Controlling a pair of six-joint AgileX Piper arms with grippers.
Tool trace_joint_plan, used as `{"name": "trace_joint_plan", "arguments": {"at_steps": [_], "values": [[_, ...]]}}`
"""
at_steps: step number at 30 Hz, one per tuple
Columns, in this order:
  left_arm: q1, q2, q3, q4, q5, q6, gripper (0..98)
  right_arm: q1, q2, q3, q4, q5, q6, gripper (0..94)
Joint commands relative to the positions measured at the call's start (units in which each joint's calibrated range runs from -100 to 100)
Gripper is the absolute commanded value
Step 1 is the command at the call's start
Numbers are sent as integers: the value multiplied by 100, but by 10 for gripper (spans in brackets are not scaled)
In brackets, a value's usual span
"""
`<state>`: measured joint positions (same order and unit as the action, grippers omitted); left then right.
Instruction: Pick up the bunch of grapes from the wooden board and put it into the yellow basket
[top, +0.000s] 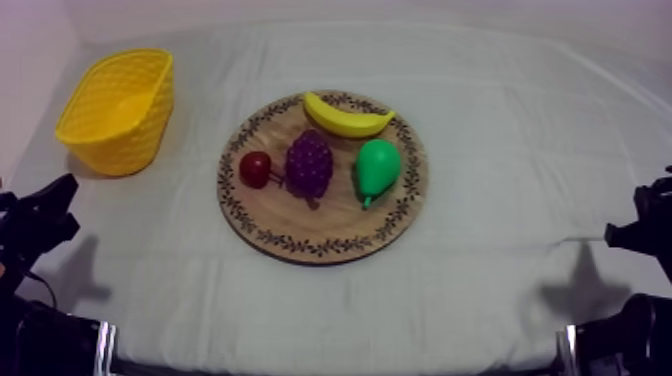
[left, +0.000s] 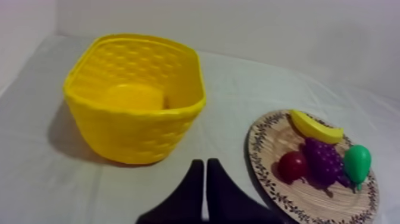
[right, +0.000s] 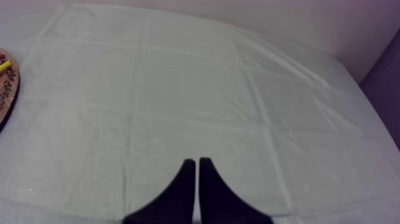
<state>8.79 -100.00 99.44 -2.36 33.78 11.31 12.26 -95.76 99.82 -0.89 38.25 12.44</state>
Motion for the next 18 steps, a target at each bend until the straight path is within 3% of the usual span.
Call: {"name": "trace_joint_plan", "arguments": {"at_steps": [1, 4, 7, 11, 14, 18], "values": [[77, 0, -19, -6, -3, -4, 0, -1, 1, -5, -1, -2, -1, 3], [166, 0, -116, -45, 188, -667, 0, -1, 1, -5, -1, -2, -1, 3], [255, 106, -384, -130, 852, -1290, 0, -1, 1, -5, -1, -2, -1, 3], [325, 543, -587, -282, 1181, -1393, 0, -3, 1, -5, -1, -2, -1, 3], [319, 986, -711, -271, 1221, -1458, 0, -2, 1, -5, -1, -2, 2, 3], [260, 1807, -1188, -262, 1316, -1292, 0, -1, 1, -5, -1, -2, 4, 3]]}}
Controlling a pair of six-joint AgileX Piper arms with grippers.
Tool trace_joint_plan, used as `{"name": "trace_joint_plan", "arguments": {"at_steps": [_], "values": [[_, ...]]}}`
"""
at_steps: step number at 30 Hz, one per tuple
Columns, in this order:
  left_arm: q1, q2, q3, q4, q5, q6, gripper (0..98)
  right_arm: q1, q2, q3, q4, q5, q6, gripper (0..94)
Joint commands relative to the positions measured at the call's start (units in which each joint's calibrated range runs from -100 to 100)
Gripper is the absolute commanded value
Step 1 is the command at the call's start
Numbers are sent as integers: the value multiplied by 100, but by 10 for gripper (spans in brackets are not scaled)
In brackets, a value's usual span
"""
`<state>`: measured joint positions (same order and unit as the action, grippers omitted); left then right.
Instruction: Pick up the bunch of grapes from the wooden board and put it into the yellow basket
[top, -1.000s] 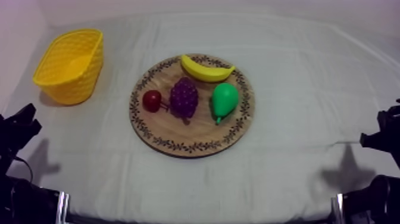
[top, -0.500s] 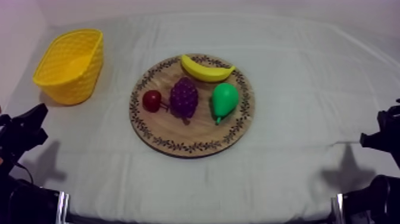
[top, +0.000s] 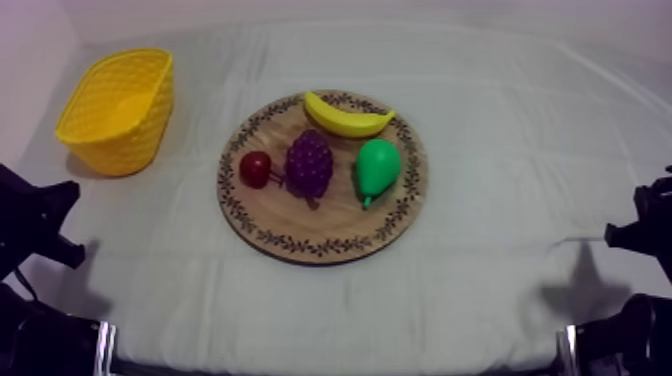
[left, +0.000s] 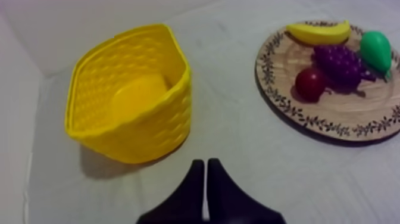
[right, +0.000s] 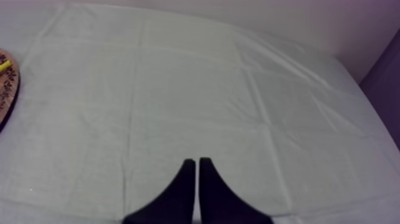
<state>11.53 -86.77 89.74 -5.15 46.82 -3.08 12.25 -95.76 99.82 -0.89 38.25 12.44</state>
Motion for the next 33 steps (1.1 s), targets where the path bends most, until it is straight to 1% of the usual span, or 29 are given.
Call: {"name": "trace_joint_plan", "arguments": {"at_steps": [1, 3, 8, 10, 12, 15, 16, 18, 20, 27, 31, 33], "values": [[-31, 720, -394, 39, 37, 240, 0, 0, 1, -5, -1, -2, 2, 3], [-59, 1192, -793, 170, 131, 268, 0, 1, 1, -5, -1, -2, 1, 3], [-53, 2363, -2056, 705, 636, 39, 0, 1, 1, -5, -1, -2, 0, 3], [-26, 2816, -2608, 872, 958, -13, 0, 1, 1, -5, -1, -2, -1, 3], [0, 3252, -3144, 967, 1341, -2, 0, 1, 1, -5, -1, -2, -1, 3], [68, 3863, -3832, 1027, 1842, 64, 0, 1, 1, -5, -1, -2, -1, 3], [113, 4062, -4032, 1041, 1981, 138, 0, 1, 1, -5, -1, -2, -1, 3], [239, 4455, -4406, 1127, 2298, 665, 0, 1, 1, -5, -1, -2, -1, 3], [459, 4835, -4775, 1155, 2544, 1030, 0, 1, 1, -5, -1, -2, -1, 3], [1195, 6121, -5880, 911, 3283, 2002, 0, 1, 1, -5, -1, -2, -1, 3], [1569, 6834, -6525, 852, 3571, 2428, 0, 1, 1, -5, -1, -2, -1, 3], [1748, 7205, -6922, 837, 3726, 2591, 0, 1, 1, -5, -1, -2, -1, 3]]}}
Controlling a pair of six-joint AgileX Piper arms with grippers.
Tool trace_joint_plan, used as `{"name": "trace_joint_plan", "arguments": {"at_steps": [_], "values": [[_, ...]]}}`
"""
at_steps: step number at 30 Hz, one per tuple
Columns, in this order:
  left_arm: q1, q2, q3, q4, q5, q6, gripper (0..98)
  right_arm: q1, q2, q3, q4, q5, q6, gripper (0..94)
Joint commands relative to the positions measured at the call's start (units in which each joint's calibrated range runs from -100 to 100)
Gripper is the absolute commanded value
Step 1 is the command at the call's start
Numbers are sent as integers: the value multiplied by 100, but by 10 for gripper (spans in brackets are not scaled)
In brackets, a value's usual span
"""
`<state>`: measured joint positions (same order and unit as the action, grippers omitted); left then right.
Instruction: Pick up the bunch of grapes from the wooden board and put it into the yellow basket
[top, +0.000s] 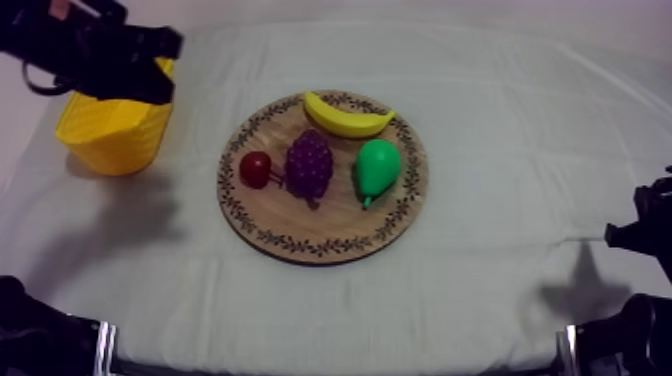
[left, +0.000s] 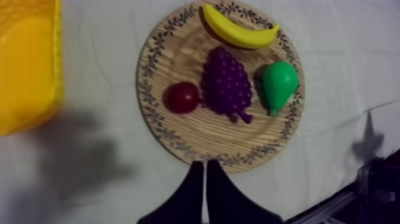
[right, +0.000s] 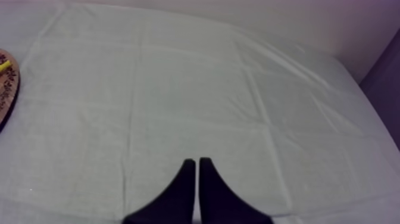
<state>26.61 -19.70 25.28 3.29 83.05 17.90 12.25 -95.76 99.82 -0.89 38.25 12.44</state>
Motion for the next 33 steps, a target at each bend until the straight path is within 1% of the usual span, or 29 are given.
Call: {"name": "trace_joint_plan", "arguments": {"at_steps": [1, 6, 10, 16, 18, 21, 23, 28, 31, 33], "values": [[326, 682, -690, -12, 170, 554, 0, 1, 1, -5, -1, -2, -1, 3], [695, 1561, -1780, -29, 517, 779, 0, 1, 1, -5, -1, -2, -1, 3], [899, 2194, -2463, -62, 784, 918, 0, 1, 1, -5, -1, -2, -1, 3], [1055, 2922, -3202, -146, 1149, 922, 3, 1, 1, -5, -1, -2, -1, 3], [1068, 3069, -3330, -158, 1226, 913, 37, 1, 1, -5, -1, -2, -1, 3], [1058, 3209, -3403, -171, 1284, 931, 130, 1, 1, -5, -1, -2, -1, 3], [1036, 3273, -3418, -178, 1295, 939, 215, 1, 1, -5, -1, -2, -1, 3], [1010, 3398, -3451, -187, 1260, 880, 513, 1, 1, -5, -1, -2, -1, 3], [981, 3461, -3480, -183, 1251, 872, 655, 1, 1, -5, -1, -2, -1, 3], [962, 3502, -3511, -175, 1233, 865, 732, 1, 1, -5, -1, -2, -1, 3]]}}
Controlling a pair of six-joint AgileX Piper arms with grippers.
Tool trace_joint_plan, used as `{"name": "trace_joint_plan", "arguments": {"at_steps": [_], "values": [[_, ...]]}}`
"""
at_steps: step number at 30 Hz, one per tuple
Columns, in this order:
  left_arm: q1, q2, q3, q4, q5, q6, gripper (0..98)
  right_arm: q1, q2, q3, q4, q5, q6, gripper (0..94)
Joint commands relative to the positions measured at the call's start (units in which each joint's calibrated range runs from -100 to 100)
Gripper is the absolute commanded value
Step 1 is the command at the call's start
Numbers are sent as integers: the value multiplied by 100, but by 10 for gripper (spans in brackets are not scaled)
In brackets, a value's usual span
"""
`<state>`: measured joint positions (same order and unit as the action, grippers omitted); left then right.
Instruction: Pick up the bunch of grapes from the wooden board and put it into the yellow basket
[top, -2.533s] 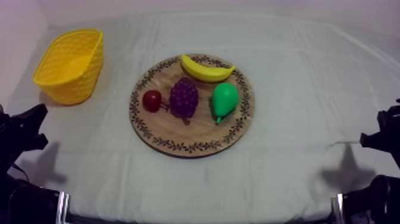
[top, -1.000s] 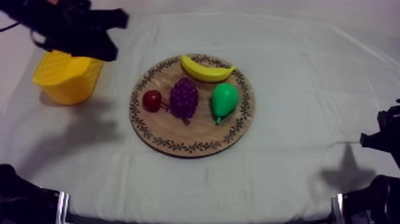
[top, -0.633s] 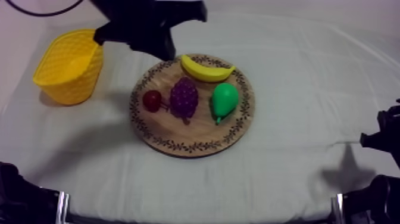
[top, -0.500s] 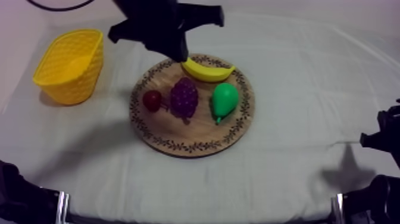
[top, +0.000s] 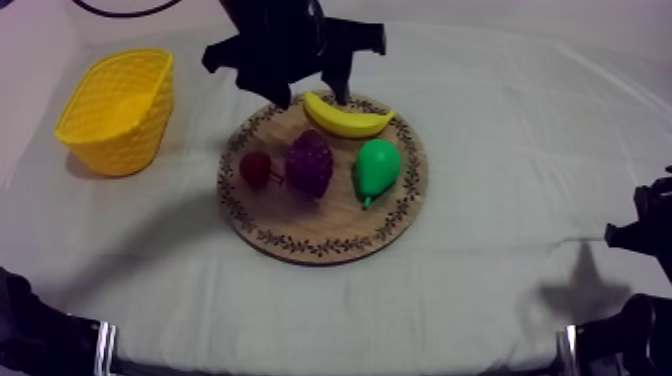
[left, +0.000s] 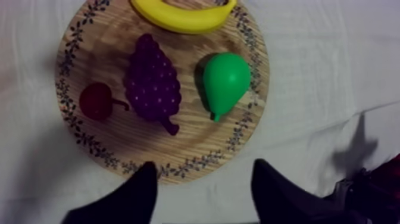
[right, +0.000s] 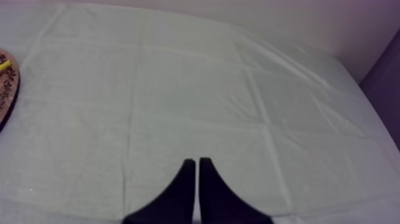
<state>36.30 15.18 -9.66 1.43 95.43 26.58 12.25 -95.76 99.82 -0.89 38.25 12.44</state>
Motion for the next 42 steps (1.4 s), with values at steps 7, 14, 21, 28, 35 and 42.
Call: {"name": "trace_joint_plan", "arguments": {"at_steps": [7, 14, 21, 28, 35, 42], "values": [[-63, 175, -177, 4, -50, -7, 878, 1, 1, -5, -1, -2, -1, 3], [-125, 490, -205, -3, -170, 1, 858, 1, 1, -5, -1, -2, -1, 3], [-281, 1077, 75, 29, -444, 4, 854, 1, 1, -5, -1, -2, -1, 3], [-413, 1701, 131, 95, -710, -69, 855, 1, 1, -5, -1, -2, -1, 3], [-458, 2230, 13, 193, -789, -80, 845, 1, 1, -5, -1, -2, -1, 3], [-452, 2677, -144, 254, -815, -98, 835, 1, 1, -5, -1, -2, -1, 3]]}}
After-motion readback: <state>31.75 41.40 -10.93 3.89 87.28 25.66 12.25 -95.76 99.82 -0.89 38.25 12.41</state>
